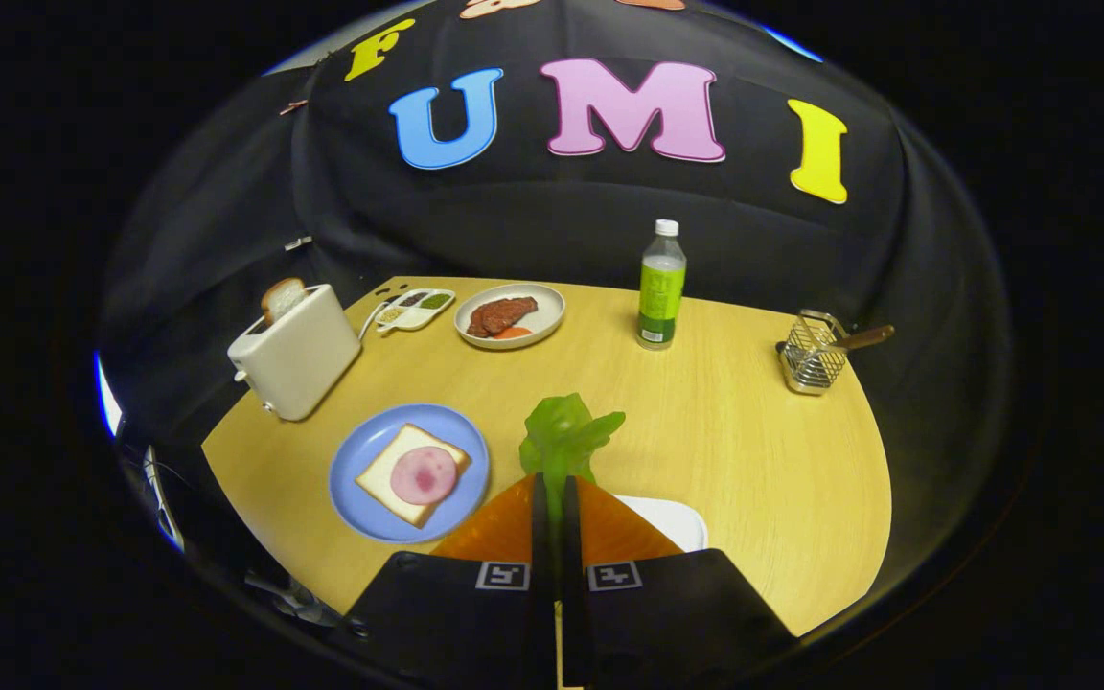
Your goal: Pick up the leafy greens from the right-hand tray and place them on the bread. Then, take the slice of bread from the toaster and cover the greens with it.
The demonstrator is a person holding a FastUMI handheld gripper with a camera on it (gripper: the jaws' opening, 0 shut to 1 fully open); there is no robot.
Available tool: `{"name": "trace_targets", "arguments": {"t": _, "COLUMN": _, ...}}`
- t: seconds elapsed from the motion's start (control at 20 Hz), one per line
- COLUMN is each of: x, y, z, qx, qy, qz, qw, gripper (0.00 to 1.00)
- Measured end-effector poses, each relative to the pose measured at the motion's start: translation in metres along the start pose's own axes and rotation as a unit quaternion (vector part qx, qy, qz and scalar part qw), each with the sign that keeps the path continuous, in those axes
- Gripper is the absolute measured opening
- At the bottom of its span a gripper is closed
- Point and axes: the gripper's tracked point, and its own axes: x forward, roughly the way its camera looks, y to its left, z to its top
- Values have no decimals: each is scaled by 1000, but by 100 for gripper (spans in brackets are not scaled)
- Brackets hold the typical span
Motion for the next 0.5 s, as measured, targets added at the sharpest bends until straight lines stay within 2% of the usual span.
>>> {"name": "trace_targets", "arguments": {"t": 0.25, "x": 26, "y": 72, "z": 10, "qx": -20, "qy": 1, "qz": 41, "qw": 999, "gripper": 7}}
{"name": "trace_targets", "arguments": {"t": 0.5, "x": 62, "y": 126, "z": -6, "qx": -51, "qy": 20, "qz": 72, "qw": 996, "gripper": 8}}
